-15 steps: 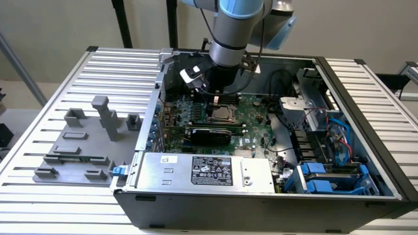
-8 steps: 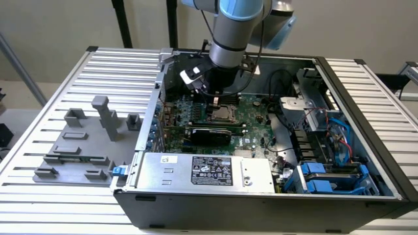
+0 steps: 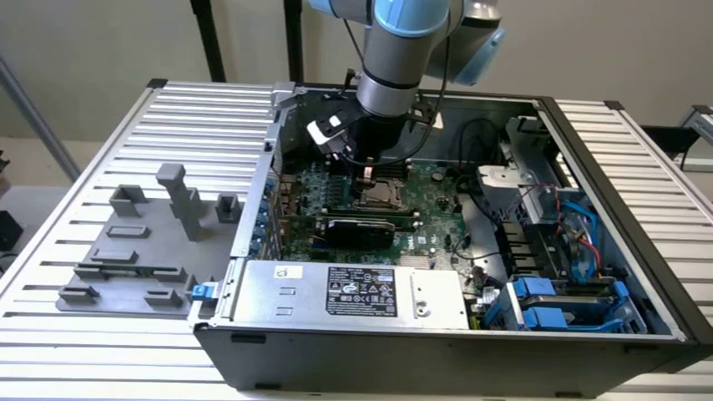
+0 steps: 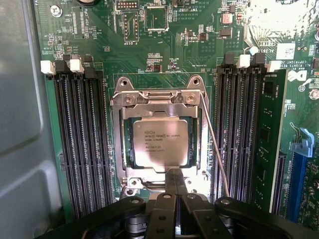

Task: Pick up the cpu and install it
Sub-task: 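Close the cpu cover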

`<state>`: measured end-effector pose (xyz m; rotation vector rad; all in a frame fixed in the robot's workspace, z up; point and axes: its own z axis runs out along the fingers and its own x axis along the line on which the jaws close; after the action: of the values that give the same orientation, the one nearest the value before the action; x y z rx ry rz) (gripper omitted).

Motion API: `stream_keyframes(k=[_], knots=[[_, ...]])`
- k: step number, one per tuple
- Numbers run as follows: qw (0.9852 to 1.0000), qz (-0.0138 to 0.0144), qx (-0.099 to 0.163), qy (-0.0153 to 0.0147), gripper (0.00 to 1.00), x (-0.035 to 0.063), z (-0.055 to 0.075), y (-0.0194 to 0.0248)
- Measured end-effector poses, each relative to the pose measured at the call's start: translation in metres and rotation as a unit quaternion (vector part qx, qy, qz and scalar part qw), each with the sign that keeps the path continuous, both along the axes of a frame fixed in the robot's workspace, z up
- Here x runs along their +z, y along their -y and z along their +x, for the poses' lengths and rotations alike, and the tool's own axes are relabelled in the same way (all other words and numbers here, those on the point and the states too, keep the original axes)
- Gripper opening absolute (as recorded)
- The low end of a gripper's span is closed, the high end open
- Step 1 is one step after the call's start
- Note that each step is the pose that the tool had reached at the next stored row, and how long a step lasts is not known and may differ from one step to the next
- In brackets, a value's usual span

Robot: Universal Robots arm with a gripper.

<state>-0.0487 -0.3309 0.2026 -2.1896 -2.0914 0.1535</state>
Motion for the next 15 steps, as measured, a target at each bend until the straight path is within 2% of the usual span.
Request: stream_keyframes(k=[4,7,12,15], knots=[[1.0,0.0,0.0,-0.0018,0.11,0.0051,0.0,0.0],[1.0,0.0001,0.0,-0.0019,0.11,0.0086,-0.002,0.0],[1.0,0.0,0.0,-0.0019,0.11,0.0108,-0.012,0.0006],[1.0,0.0,0.0,-0.0019,0.11,0.0112,-0.013,0.0009]])
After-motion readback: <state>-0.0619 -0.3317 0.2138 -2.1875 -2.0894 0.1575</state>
